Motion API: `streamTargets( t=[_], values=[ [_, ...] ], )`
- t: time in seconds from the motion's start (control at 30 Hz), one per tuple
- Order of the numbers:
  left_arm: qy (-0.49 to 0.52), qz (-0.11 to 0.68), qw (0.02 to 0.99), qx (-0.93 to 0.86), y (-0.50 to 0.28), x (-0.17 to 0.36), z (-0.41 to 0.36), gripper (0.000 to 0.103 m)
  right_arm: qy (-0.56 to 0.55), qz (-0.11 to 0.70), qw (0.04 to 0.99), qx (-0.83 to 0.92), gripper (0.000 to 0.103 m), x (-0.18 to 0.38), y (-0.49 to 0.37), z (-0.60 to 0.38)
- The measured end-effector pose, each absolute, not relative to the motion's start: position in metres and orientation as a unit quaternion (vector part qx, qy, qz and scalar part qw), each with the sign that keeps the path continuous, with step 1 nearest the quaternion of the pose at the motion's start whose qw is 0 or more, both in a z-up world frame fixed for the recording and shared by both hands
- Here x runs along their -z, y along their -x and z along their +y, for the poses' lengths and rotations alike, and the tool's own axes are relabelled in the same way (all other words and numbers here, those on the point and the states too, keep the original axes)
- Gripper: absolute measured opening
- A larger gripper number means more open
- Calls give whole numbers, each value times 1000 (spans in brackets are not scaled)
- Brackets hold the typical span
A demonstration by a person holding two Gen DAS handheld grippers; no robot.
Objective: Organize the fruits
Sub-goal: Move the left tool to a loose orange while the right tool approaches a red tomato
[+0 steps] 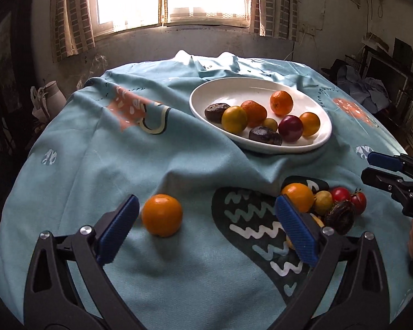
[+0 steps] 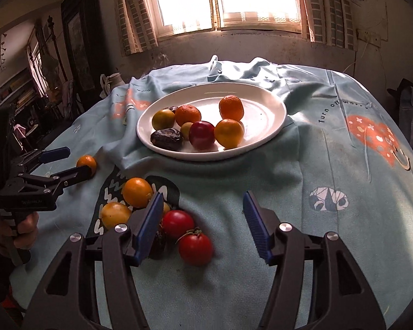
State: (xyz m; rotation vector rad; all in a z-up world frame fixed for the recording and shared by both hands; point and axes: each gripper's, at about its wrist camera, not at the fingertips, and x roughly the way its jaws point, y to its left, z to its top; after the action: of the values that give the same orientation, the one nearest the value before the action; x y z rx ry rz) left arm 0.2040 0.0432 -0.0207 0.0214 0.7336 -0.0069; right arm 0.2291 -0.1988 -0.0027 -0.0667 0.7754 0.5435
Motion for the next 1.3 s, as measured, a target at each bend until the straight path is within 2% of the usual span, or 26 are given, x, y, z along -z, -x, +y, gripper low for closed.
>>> streamTargets(
  t=[0.3, 0.4, 0.43, 0.53, 0.9, 1.0, 1.07, 1.3],
  values=[
    [31, 354, 935, -6, -199, 13, 66, 101, 74, 395, 875, -271, 60, 9, -215, -203],
    [31, 352, 936, -14, -199, 12, 69, 101, 83, 402, 870, -274, 57, 12, -213, -202],
    [30, 350, 936, -16, -198, 12, 70, 101, 85, 405, 868, -276, 53, 13, -213, -201],
    [32, 347, 937, -20, -197, 11, 71, 101, 95, 419, 859, -278, 48, 19, -213, -198],
    [45, 341, 938, -35, -195, 8, 83, 101, 140, 417, 853, -280, 43, 33, -210, -180],
    [62, 343, 937, -35, -195, 7, 90, 101, 155, 412, 857, -270, 33, 35, -211, -175],
    [68, 339, 937, -40, -195, 5, 96, 101, 151, 412, 859, -264, 29, 36, -213, -177],
    [55, 346, 936, -45, -196, 12, 109, 99, 89, 417, 872, -242, 29, 28, -222, -196]
  ],
)
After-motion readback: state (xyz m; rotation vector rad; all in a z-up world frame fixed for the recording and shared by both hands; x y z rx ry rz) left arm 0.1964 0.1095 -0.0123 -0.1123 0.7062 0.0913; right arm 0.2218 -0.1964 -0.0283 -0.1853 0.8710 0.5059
